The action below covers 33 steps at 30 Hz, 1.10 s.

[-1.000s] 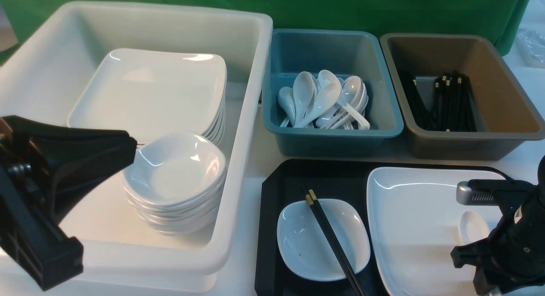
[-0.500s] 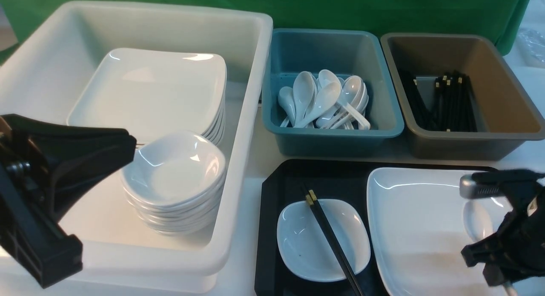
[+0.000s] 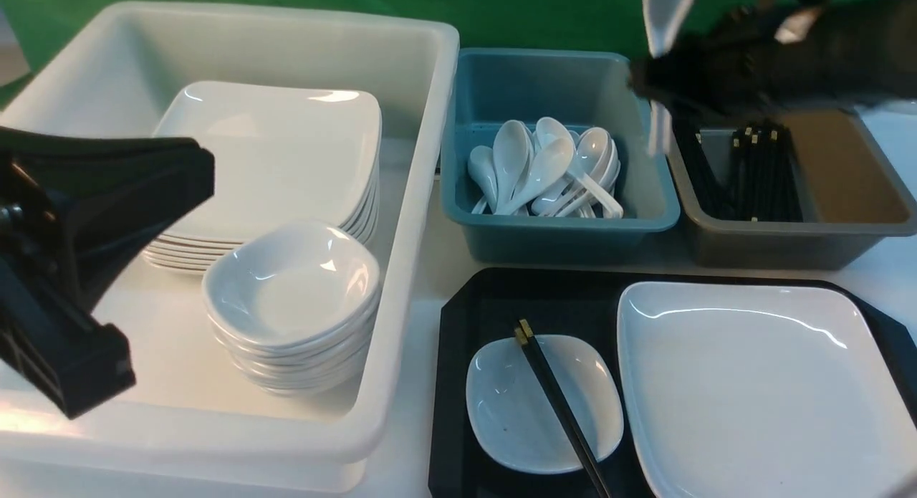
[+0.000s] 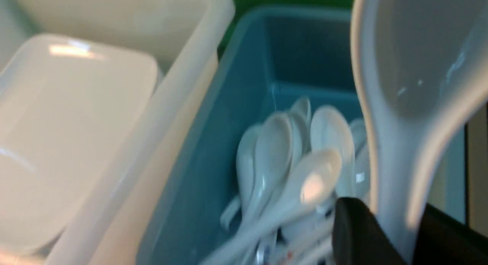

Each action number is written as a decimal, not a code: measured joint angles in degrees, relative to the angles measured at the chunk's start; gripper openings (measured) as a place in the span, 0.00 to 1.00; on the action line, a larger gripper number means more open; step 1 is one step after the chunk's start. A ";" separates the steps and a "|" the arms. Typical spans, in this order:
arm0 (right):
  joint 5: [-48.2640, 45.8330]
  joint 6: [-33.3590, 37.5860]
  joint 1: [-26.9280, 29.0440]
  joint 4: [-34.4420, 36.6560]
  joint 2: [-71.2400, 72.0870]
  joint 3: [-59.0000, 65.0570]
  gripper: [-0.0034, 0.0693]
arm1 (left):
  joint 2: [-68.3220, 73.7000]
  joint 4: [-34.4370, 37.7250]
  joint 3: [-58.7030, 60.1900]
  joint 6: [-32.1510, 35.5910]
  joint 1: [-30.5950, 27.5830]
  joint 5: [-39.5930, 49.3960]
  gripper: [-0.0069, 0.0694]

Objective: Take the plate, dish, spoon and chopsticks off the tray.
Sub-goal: Use the right arm to put the soup spoon into the small storage box in the middle, then use the right arm to grab a pair of chopsticks from the plate

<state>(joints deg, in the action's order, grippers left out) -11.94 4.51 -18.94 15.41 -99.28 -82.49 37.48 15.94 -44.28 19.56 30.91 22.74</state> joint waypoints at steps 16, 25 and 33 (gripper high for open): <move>-24.91 4.68 -0.06 -5.07 -5.38 -12.47 0.52 | 0.00 0.21 0.00 0.00 0.00 4.46 0.10; -40.69 -4.51 -5.73 -19.06 16.78 8.88 0.25 | 0.00 -0.77 0.00 0.00 0.00 7.56 0.10; -40.37 -8.06 -19.59 -22.83 29.46 33.08 0.41 | 0.00 -1.36 0.00 0.45 0.00 8.13 0.10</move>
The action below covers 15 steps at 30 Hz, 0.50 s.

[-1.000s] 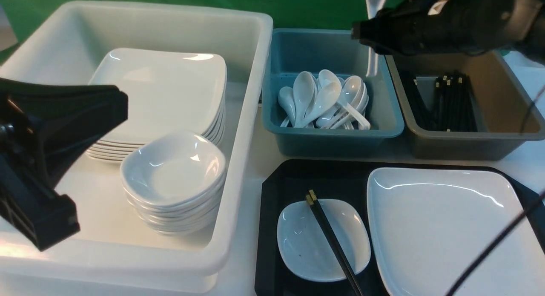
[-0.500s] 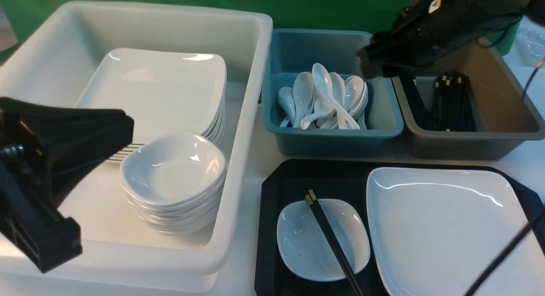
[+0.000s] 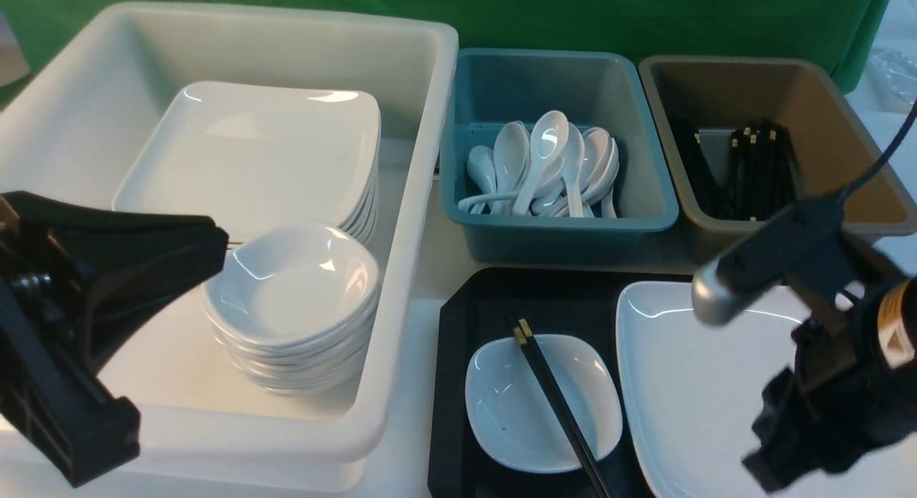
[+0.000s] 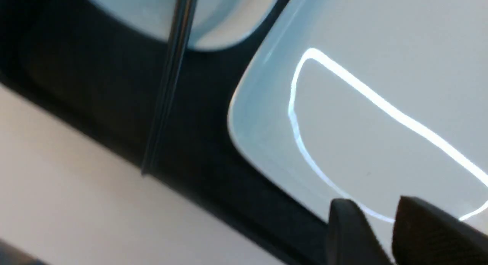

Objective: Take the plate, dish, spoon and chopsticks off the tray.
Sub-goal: Use the right arm to grab a pair of chopsticks from the plate

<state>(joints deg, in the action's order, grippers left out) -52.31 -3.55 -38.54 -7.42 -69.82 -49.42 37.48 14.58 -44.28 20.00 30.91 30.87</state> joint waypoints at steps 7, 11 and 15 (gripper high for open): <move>7.68 -4.46 -7.94 -3.62 -2.07 7.12 0.63 | 0.00 0.00 0.00 1.25 0.00 0.00 0.10; 11.81 -6.38 -9.65 -7.03 -7.04 7.52 0.66 | 0.00 0.25 0.00 1.32 0.00 0.15 0.10; 13.55 -7.74 -9.65 -11.75 -12.68 7.52 0.72 | 0.00 0.27 0.00 1.32 0.00 0.47 0.10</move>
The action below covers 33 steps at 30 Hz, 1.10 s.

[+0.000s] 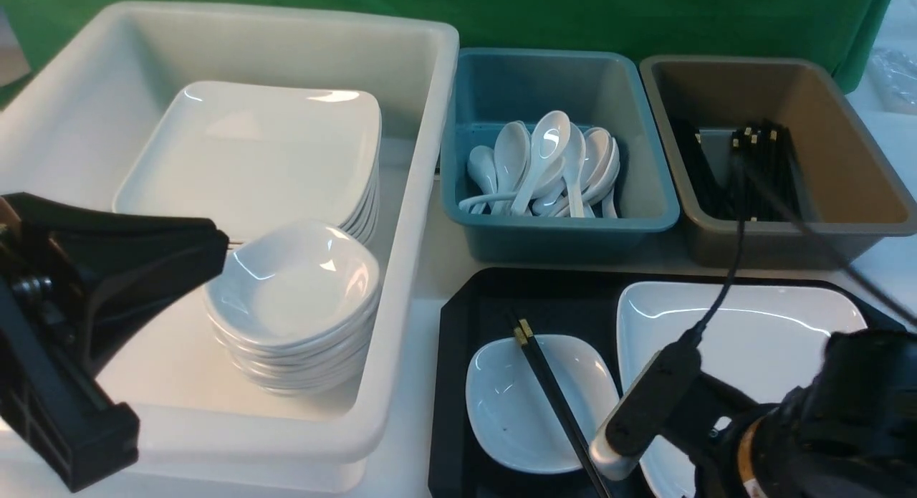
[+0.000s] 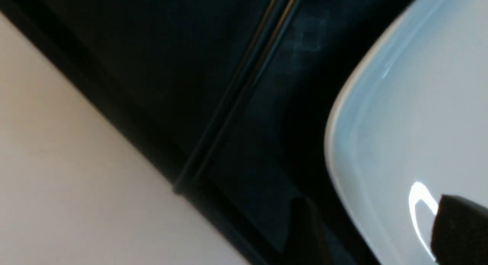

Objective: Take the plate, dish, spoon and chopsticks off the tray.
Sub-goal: Use the right arm to grab a pair of chopsticks from the plate

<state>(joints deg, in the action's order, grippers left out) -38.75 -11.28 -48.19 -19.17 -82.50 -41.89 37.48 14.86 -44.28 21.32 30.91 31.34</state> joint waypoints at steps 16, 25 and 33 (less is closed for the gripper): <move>5.83 -5.67 0.00 -9.00 -7.96 0.18 0.83 | 0.00 0.86 0.00 0.00 0.00 1.22 0.10; -15.19 -6.09 0.00 -4.65 -3.72 -10.35 0.83 | 0.00 0.86 0.00 0.40 0.00 1.48 0.10; -1.77 -7.09 0.00 8.90 -4.13 -20.05 0.83 | 0.00 0.86 0.00 0.75 0.00 1.48 0.10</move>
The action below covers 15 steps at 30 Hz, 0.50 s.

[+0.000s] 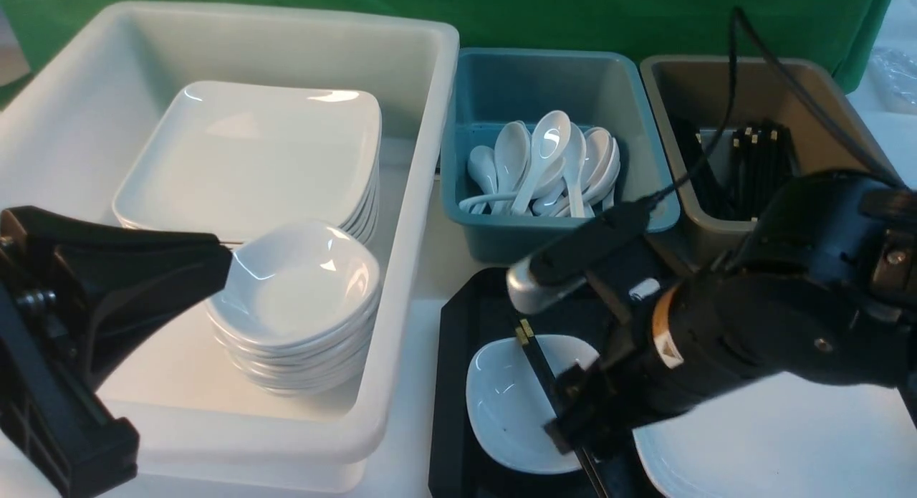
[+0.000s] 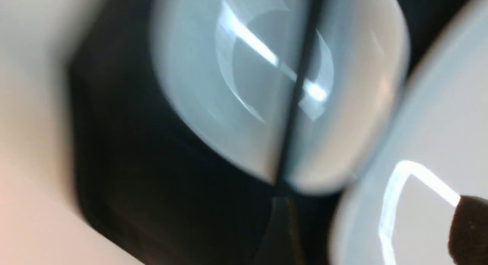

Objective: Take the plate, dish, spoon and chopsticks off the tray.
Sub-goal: Use the right arm to grab a pair of chopsticks from the plate

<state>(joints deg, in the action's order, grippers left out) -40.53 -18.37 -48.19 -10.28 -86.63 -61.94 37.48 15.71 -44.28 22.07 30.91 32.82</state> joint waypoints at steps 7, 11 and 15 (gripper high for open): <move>5.73 -0.18 3.16 3.16 -11.43 -2.71 0.83 | 0.00 0.63 0.00 0.07 0.00 0.25 0.10; 9.38 -0.09 7.11 5.03 -15.07 -2.71 0.83 | 0.00 0.67 0.00 0.07 0.00 1.38 0.10; 11.85 -0.05 7.69 6.86 -16.04 -2.81 0.83 | 0.00 0.74 0.00 0.07 0.00 1.91 0.10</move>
<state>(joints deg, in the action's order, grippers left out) -28.68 -18.41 -40.50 -3.41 -102.67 -64.76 37.48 16.45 -44.28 22.14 30.91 34.73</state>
